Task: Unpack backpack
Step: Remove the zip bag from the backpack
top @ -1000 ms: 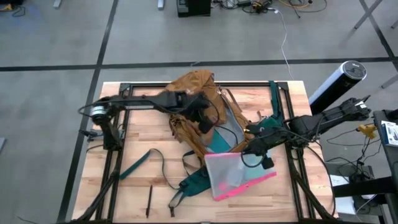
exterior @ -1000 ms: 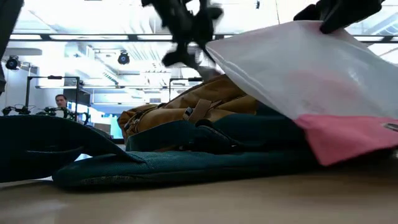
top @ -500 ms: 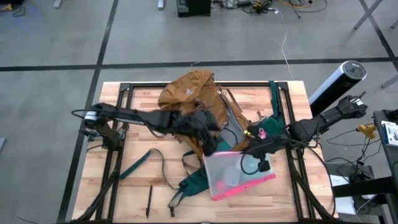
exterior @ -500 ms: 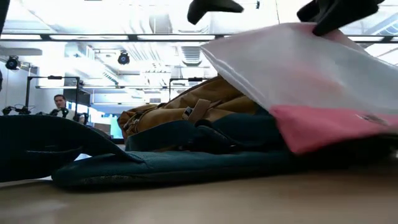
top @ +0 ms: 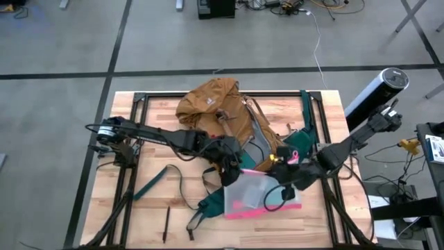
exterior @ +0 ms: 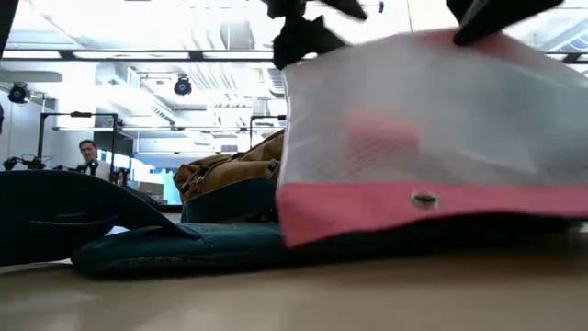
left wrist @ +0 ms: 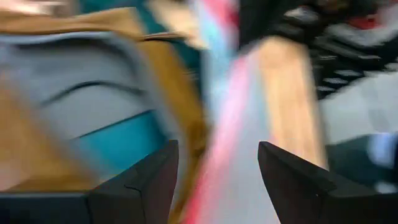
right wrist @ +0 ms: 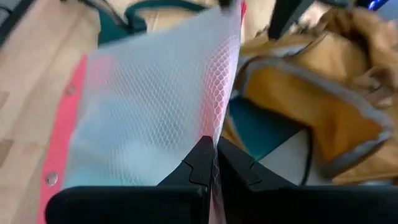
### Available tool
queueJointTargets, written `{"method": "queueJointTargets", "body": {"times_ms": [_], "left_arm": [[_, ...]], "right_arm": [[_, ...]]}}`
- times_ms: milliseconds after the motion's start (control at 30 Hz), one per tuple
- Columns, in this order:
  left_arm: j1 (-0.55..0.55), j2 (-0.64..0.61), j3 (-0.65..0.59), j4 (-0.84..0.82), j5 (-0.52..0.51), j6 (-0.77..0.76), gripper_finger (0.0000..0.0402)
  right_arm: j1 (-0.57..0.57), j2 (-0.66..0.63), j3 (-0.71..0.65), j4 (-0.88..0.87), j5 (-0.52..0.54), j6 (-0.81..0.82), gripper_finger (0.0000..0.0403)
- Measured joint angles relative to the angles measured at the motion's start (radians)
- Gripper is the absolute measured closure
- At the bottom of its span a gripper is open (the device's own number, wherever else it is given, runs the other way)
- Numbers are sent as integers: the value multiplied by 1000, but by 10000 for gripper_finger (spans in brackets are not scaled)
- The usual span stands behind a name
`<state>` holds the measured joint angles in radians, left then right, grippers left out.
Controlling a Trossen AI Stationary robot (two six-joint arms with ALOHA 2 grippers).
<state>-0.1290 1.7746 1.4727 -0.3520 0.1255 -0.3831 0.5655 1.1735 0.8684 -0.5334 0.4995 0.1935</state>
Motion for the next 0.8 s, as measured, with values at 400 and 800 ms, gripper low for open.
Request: {"method": "queueJointTargets", "body": {"times_ms": [400,800], "left_arm": [[-9,7,-125,196,31,-106,170],[-9,7,-192,370,47,-135,172]], "right_arm": [[27,161,105,-11,94,-184,403],[22,205,244,-12,132,-395,403]]}}
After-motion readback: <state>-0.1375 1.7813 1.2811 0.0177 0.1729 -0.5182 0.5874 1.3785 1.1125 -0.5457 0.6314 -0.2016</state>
